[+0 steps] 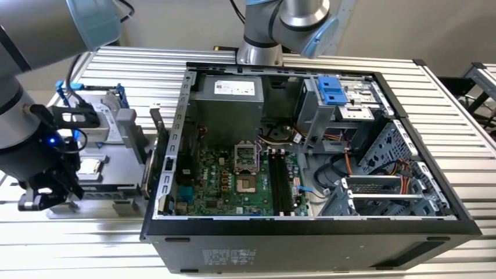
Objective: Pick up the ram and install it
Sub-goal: 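Pick up the ram and move it above insertion slot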
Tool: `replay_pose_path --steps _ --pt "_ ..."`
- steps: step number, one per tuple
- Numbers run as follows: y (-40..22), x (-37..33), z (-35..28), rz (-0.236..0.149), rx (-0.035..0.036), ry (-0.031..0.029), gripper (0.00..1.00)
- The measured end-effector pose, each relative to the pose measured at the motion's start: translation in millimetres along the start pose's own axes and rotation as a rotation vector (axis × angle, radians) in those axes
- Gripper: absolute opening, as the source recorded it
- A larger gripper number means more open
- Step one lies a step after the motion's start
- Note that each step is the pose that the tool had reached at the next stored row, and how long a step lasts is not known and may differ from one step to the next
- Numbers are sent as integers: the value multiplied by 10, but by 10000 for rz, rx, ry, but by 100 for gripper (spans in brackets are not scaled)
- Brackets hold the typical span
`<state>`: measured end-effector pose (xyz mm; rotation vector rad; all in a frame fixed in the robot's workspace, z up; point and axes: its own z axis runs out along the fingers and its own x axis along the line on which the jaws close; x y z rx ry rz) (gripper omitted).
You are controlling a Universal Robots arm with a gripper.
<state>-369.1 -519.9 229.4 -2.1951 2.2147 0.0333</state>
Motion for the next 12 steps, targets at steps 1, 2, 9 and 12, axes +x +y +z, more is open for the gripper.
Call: replay_pose_path --steps 1,2,9,12 --pt "0 0 -5 46 3 0 0" --pt "1 -1 -8 92 6 -2 0" --pt "2 -1 -31 292 17 2 0" --pt "2 -2 -49 294 18 1 0"
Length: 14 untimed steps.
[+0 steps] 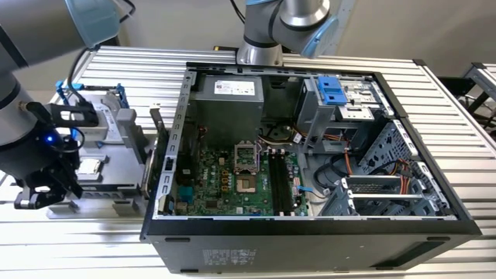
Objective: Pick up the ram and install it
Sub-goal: 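Pick up the ram and move it above insertion slot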
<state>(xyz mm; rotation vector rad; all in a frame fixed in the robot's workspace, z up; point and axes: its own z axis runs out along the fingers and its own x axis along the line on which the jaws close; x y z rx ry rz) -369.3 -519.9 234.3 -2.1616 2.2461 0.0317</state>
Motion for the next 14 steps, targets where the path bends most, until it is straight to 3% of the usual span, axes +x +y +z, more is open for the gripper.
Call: replay_pose_path --steps 8,14 --pt "0 -3 -91 0 2 -1 0" --pt "0 -6 -204 0 1 -1 0"
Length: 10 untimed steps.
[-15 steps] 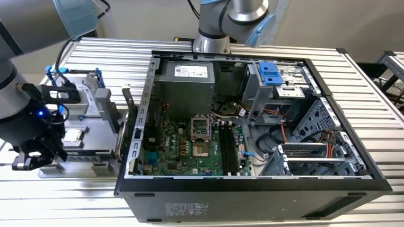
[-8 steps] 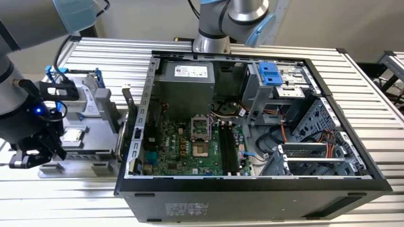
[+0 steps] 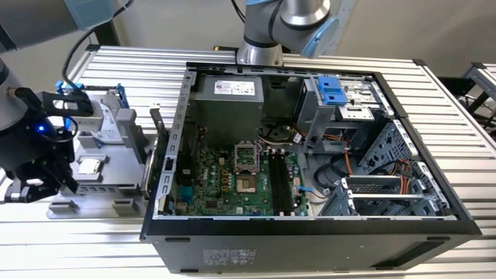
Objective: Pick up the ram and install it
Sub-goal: 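Pick up the ram and move it above insertion slot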
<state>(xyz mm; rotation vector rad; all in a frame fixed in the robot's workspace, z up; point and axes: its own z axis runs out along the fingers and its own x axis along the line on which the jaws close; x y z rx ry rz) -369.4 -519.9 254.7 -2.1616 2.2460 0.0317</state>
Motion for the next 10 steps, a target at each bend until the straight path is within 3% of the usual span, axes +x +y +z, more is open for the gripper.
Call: replay_pose_path --steps 10 --pt "0 -6 -196 0 0 0 0"
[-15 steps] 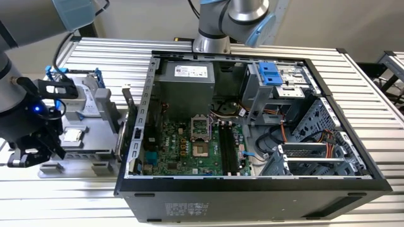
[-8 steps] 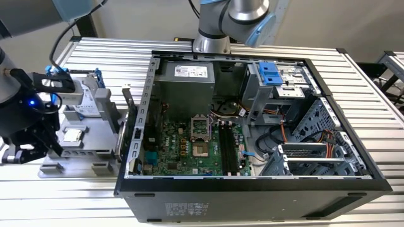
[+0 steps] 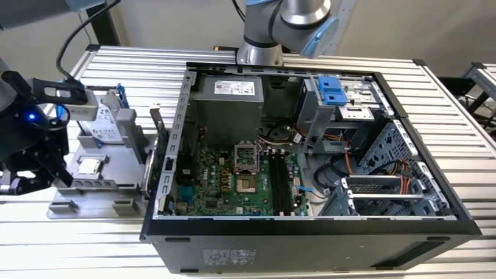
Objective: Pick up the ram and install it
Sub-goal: 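Pick up the ram and move it above insertion slot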
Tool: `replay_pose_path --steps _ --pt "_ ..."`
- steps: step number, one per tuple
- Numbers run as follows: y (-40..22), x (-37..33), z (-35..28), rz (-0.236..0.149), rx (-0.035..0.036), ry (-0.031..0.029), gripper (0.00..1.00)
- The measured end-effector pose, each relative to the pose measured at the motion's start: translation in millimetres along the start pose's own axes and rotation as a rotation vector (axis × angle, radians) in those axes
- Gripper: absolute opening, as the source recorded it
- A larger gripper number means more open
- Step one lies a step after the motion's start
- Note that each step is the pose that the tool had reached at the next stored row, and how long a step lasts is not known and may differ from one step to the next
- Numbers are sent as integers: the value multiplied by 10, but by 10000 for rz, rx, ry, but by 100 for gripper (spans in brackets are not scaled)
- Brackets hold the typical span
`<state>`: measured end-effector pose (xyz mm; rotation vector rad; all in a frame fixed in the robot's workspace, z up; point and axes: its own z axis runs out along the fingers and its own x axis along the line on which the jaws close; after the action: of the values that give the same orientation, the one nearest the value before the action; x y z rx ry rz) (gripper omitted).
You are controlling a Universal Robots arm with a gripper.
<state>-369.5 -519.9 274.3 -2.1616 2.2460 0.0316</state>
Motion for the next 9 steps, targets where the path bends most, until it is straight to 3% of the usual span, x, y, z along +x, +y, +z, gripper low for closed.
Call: replay_pose_path --steps 9 --pt "1 -6 -179 0 -1 1 0"
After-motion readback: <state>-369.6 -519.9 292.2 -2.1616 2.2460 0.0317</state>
